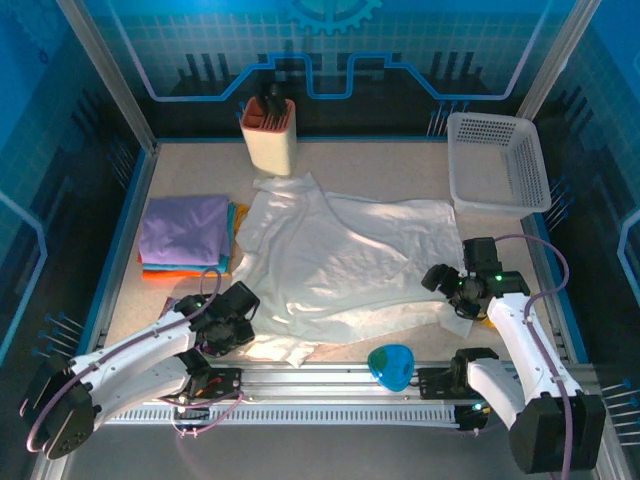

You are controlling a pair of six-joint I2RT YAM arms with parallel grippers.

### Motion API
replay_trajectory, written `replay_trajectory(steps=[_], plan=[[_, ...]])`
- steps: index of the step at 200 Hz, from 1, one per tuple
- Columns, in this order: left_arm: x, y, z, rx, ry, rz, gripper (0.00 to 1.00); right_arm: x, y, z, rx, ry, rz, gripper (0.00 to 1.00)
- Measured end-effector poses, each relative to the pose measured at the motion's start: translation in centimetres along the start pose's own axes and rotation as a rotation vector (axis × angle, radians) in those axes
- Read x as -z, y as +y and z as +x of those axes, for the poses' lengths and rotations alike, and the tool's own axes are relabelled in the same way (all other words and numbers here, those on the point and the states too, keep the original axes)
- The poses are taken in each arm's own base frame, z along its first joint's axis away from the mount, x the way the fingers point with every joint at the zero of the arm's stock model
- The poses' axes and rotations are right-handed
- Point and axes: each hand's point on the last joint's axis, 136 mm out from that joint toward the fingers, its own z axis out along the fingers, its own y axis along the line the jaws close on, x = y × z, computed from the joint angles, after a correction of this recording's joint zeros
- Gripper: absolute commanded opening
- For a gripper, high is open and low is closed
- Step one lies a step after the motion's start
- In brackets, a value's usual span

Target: Fold and stack the t-shirts

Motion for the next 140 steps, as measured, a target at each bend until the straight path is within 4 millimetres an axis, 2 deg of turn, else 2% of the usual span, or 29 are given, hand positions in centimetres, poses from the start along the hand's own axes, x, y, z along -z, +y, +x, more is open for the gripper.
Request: replay_trajectory(steps=[61, 95, 140], plan=[[-0.2, -0.4, 0.1, -0.006, 0.007, 0.005, 0.11, 0.0, 0.0, 0.0, -0.001, 0.001, -0.001, 0.88], [0.0, -0.3, 0.1, -0.007, 0.006, 0.006, 0.08, 0.0, -0.1, -0.1, -0.007, -0.002, 0.003, 0.89], [2.0, -1.1, -0.2, -0.018, 0.004, 0.009, 0.00, -0.2, -1.4, 0.1, -0.032, 0.012, 0.061, 0.95]])
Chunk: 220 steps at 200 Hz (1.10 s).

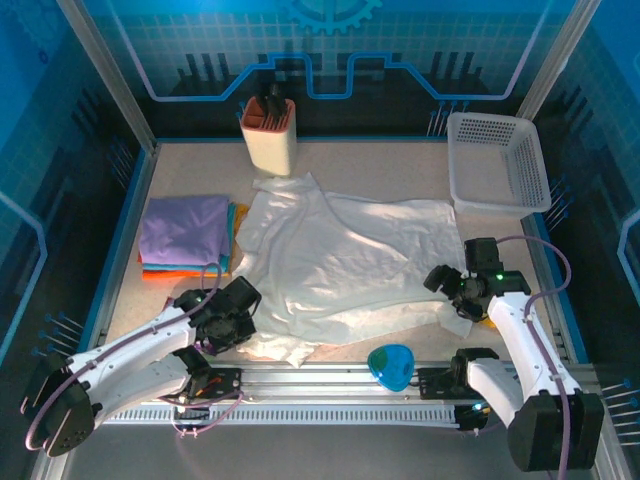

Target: Fold and stack the t-shirts

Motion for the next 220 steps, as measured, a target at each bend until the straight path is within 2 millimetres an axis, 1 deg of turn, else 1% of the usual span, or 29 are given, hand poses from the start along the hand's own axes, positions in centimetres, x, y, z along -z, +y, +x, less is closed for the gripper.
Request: replay_trajectory(steps=[36, 45, 52, 75, 115, 140, 191, 220], plan=[[2.5, -1.4, -0.8, -0.033, -0.023, 0.027, 0.00, -0.8, -2.2, 1.5, -0.051, 0.093, 0.121, 0.96], [3.1, -1.8, -1.0, -0.041, -0.029, 0.035, 0.00, -0.9, -2.7, 1.9, -0.064, 0.118, 0.150, 0.94], [3.5, -2.0, -1.2, -0.045, -0.034, 0.039, 0.00, -1.0, -3.0, 2.2, -0.073, 0.133, 0.172, 0.90], [4.2, -2.5, -1.7, -0.058, -0.045, 0.049, 0.00, -1.0, -3.6, 2.9, -0.111, 0.161, 0.204, 0.81], [4.4, -2.1, -2.3, -0.062, -0.048, 0.033, 0.00, -1.5, -4.7, 4.1, -0.158, 0.175, 0.226, 0.69], [4.5, -2.1, -2.4, -0.065, -0.051, 0.035, 0.00, -1.7, -4.8, 4.2, -0.174, 0.172, 0.232, 0.61], [4.6, -2.3, -2.6, -0.077, -0.053, 0.042, 0.00, -2.8, -4.7, 3.8, -0.185, 0.191, 0.253, 0.59], [4.6, -2.3, -2.6, -0.080, -0.054, 0.046, 0.00, -3.6, -4.5, 3.7, -0.189, 0.197, 0.262, 0.57]])
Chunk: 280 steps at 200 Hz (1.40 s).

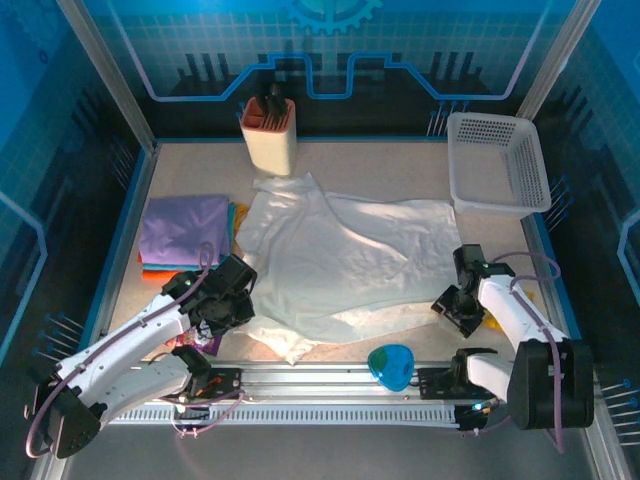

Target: Fold and stack the t-shirts

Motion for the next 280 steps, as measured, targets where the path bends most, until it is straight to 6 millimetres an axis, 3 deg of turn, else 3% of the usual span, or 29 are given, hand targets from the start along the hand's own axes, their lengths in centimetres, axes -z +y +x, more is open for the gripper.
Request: replay_trajectory(steps=[39, 62, 107, 133, 160, 224, 252, 280], plan=[[0.1, -0.2, 0.0, -0.001, -0.002, 0.012, 0.00, -1.0, 0.5, -0.2, 0.000, 0.008, 0.025, 0.30], [0.3, -0.3, -0.1, -0.001, -0.006, 0.023, 0.00, -1.2, 1.4, -0.3, 0.014, 0.005, -0.001, 0.00], [0.7, -0.3, -0.3, 0.015, -0.020, 0.052, 0.00, -0.9, 1.7, -0.3, 0.035, -0.002, -0.023, 0.00], [1.6, -0.7, -0.8, 0.024, -0.035, 0.095, 0.00, 0.4, 2.2, -0.7, 0.081, -0.042, -0.065, 0.00], [4.5, -2.4, -2.9, 0.031, -0.103, 0.170, 0.00, 4.9, 4.5, -2.6, 0.147, -0.172, -0.180, 0.00], [15.7, -9.5, -12.9, -0.034, -0.372, 0.352, 0.00, 19.6, 10.8, -7.5, 0.308, -0.517, -0.433, 0.00], [21.3, -12.6, -17.2, -0.105, -0.495, 0.407, 0.00, 25.0, 13.1, -8.9, 0.370, -0.614, -0.499, 0.00], [28.3, -14.6, -19.0, -0.190, -0.642, 0.491, 0.00, 30.5, 14.1, -8.9, 0.430, -0.715, -0.581, 0.00]])
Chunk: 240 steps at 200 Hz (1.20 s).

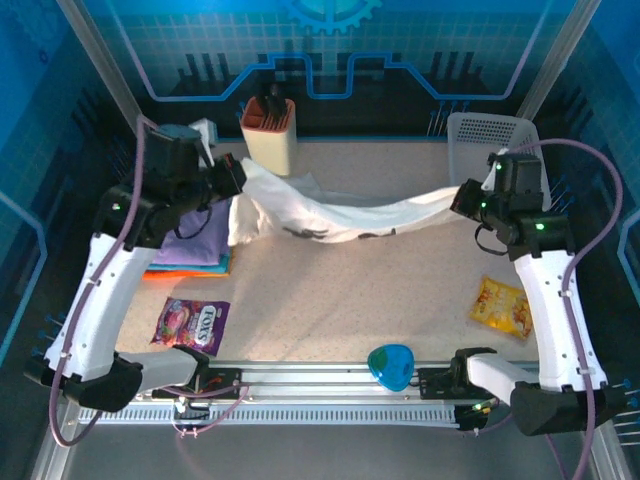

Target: Fold and stack the t-shirts

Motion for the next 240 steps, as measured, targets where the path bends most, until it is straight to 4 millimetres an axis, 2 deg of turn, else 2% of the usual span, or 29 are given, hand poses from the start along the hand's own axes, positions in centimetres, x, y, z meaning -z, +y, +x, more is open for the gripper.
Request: replay_trajectory(steps=[19, 36, 74, 111, 134, 153, 162, 175, 188, 208, 240], plan=[[3.5, -2.2, -3.1, -0.065, -0.106, 0.071, 0.00, 2.6, 1.7, -2.3, 0.044, -0.079, -0.063, 0.00], [6.6, -3.5, -4.7, -0.123, -0.186, 0.128, 0.00, 5.4, 3.1, -3.6, 0.086, -0.147, -0.124, 0.00], [13.0, -5.2, -5.4, -0.225, -0.304, 0.250, 0.00, 12.7, 5.4, -5.5, 0.167, -0.321, -0.236, 0.00], [21.0, -7.3, -6.5, -0.318, -0.479, 0.385, 0.00, 19.5, 6.7, -6.9, 0.220, -0.486, -0.304, 0.00], [25.3, -8.1, -7.4, -0.364, -0.596, 0.440, 0.00, 22.0, 7.0, -7.4, 0.233, -0.548, -0.322, 0.00], [26.7, -8.4, -7.9, -0.377, -0.644, 0.455, 0.00, 22.6, 6.9, -7.5, 0.231, -0.560, -0.316, 0.00], [26.4, -8.4, -8.1, -0.379, -0.646, 0.446, 0.00, 22.5, 6.6, -7.4, 0.226, -0.550, -0.302, 0.00], [25.1, -8.2, -8.5, -0.373, -0.634, 0.414, 0.00, 21.9, 6.3, -7.4, 0.212, -0.519, -0.273, 0.00], [22.3, -7.9, -8.9, -0.368, -0.602, 0.363, 0.00, 20.8, 6.0, -7.6, 0.199, -0.482, -0.245, 0.00], [15.5, -6.4, -8.5, -0.370, -0.506, 0.258, 0.00, 16.8, 5.4, -6.9, 0.180, -0.379, -0.202, 0.00], [3.5, -2.4, -6.1, -0.372, -0.317, 0.091, 0.00, 6.5, 2.4, -2.2, 0.141, -0.110, -0.098, 0.00]])
